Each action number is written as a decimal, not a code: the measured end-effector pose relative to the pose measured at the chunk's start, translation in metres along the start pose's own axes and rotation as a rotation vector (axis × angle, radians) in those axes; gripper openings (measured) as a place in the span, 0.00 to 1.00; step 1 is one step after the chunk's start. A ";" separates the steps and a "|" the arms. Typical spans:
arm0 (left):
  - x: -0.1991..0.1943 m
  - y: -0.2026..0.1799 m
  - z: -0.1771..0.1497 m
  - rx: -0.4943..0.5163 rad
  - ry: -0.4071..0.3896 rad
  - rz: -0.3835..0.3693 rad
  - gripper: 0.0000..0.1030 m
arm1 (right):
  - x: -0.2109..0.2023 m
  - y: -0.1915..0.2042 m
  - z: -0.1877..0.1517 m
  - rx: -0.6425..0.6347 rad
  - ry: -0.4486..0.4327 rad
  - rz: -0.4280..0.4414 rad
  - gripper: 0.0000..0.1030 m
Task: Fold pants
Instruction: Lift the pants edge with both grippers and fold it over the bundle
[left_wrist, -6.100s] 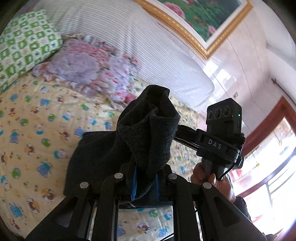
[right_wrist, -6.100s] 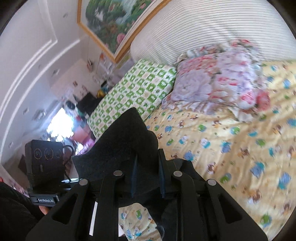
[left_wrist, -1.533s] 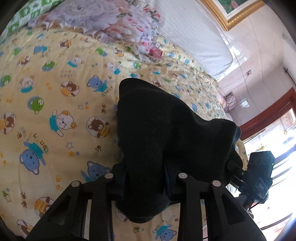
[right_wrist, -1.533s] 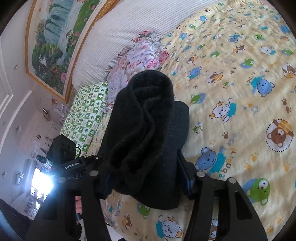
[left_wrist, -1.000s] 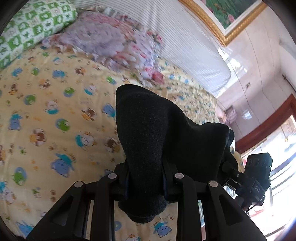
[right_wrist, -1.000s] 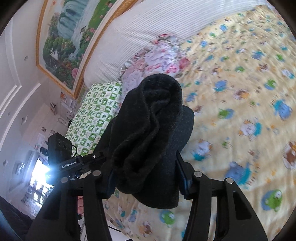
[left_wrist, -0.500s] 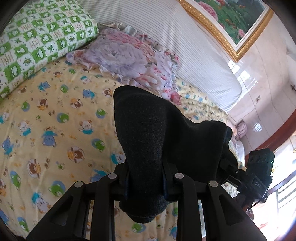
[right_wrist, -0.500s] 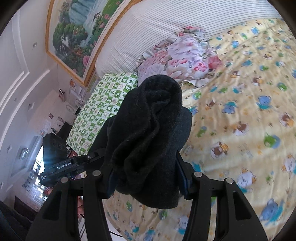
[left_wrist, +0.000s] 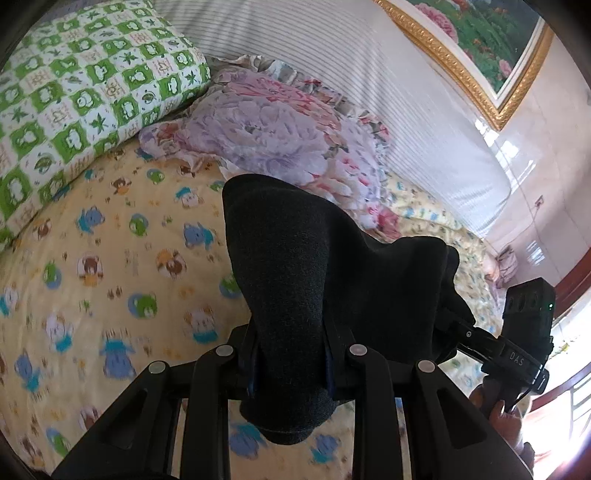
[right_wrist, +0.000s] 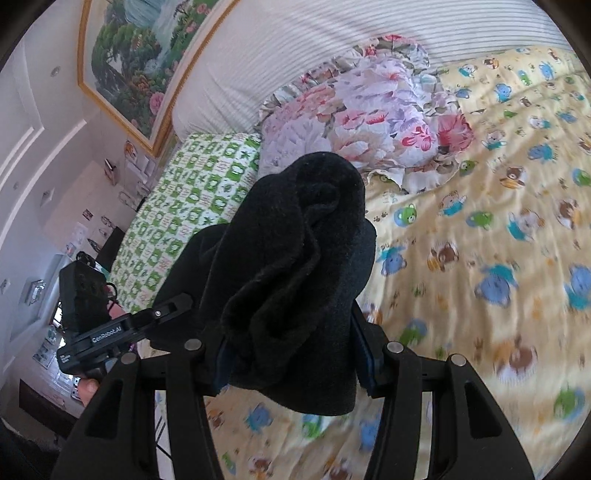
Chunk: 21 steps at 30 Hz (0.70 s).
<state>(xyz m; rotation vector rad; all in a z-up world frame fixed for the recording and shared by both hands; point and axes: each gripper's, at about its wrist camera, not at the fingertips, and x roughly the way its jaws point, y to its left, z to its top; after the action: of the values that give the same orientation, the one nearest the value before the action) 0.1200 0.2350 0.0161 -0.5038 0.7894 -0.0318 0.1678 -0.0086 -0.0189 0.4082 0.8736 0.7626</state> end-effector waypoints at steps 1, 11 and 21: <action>0.004 0.002 0.004 -0.001 -0.002 0.007 0.24 | 0.006 -0.002 0.004 0.002 0.006 -0.004 0.53; 0.027 0.020 0.017 -0.022 0.002 0.050 0.25 | 0.050 -0.018 0.029 0.012 0.053 -0.013 0.53; 0.029 0.037 0.007 -0.055 -0.004 0.067 0.55 | 0.052 -0.029 0.026 -0.020 0.076 -0.118 0.58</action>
<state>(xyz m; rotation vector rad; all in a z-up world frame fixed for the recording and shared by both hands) 0.1394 0.2645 -0.0162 -0.5294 0.8043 0.0532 0.2223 0.0095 -0.0486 0.3083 0.9520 0.6813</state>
